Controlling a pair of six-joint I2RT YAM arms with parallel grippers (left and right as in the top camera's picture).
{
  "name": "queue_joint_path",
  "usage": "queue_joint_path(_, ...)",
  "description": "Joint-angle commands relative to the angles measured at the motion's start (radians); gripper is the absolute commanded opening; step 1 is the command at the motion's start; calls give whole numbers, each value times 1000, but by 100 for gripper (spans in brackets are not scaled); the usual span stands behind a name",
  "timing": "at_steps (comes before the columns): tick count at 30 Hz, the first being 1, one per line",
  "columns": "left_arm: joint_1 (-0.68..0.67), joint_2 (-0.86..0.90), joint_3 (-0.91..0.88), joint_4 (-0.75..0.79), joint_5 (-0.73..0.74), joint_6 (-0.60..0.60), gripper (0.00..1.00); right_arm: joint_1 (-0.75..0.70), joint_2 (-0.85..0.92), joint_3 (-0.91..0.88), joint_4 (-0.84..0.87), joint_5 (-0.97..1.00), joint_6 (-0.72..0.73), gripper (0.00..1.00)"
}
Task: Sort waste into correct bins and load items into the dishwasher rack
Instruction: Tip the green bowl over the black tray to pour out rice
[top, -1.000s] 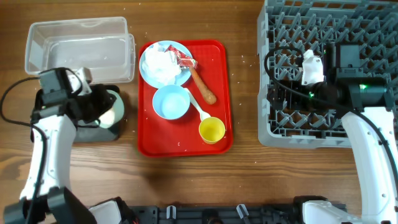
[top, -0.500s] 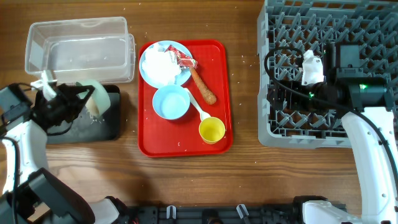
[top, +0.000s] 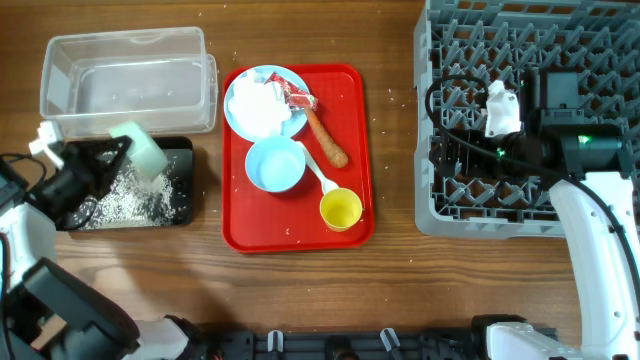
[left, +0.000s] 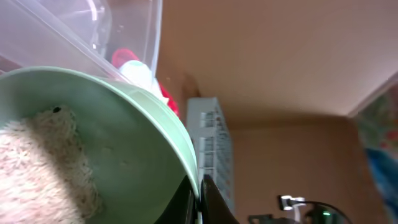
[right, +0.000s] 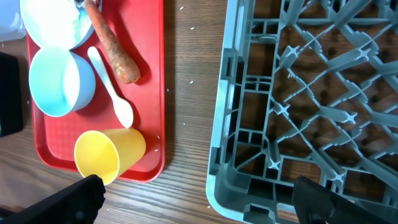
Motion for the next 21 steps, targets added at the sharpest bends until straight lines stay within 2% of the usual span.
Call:
queue_joint_path(1, 58, 42, 19, 3, 197, 20, 4, 6, -11, 21, -5, 17, 11, 99)
queue_joint_path(6, 112, 47, 19, -5, 214, 9, 4, 6, -11, 21, -5, 17, 11, 99)
queue_joint_path(21, 112, 47, 19, -31, 214, 8, 4, 6, -11, 21, -14, 17, 11, 100)
